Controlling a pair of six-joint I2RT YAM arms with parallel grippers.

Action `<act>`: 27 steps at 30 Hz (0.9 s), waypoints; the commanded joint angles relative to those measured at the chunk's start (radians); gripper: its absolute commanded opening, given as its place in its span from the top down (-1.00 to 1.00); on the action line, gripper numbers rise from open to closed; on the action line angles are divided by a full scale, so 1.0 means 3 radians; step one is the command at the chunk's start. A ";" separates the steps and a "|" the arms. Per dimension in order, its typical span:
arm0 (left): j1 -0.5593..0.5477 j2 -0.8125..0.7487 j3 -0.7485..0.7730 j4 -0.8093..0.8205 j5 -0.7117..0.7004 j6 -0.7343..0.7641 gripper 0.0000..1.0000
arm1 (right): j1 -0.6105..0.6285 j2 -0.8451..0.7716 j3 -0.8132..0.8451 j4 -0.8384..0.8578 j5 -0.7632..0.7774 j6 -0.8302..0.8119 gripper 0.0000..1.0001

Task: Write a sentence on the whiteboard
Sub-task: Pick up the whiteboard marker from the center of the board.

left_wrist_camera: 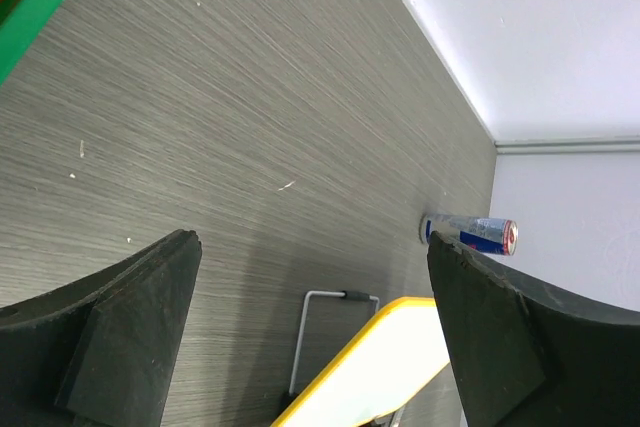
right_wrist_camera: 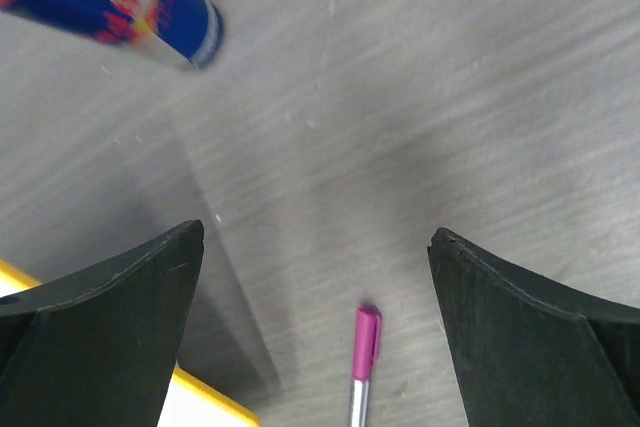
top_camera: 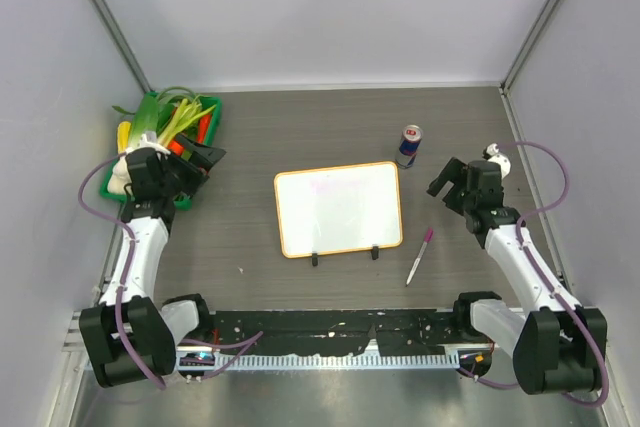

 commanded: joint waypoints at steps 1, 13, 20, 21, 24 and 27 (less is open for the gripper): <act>0.0035 -0.0060 0.0128 0.0056 0.0183 0.0147 -0.99 | -0.0010 0.0172 0.0111 -0.0370 -0.0149 0.0139 -0.99; 0.0040 0.0048 0.0624 -0.0686 0.0183 0.0771 -0.99 | 0.0142 0.0316 0.0034 -0.0692 -0.0303 0.0236 -0.95; 0.0035 0.0089 0.0767 -0.0957 0.0219 0.1118 -0.99 | 0.0358 0.0698 0.0095 -0.0707 -0.0201 0.0236 -0.51; 0.0035 0.0089 0.0773 -0.1008 0.0224 0.1170 -0.99 | 0.0403 0.0740 0.0116 -0.0728 -0.0130 0.0221 -0.47; 0.0035 0.0068 0.0737 -0.1034 0.0224 0.1206 -0.99 | 0.0465 0.0924 0.0172 -0.0871 -0.0047 0.0211 -0.36; 0.0035 0.0053 0.0706 -0.1029 0.0290 0.1206 -0.99 | 0.0511 0.0945 0.0223 -0.0999 0.0080 0.0221 -0.35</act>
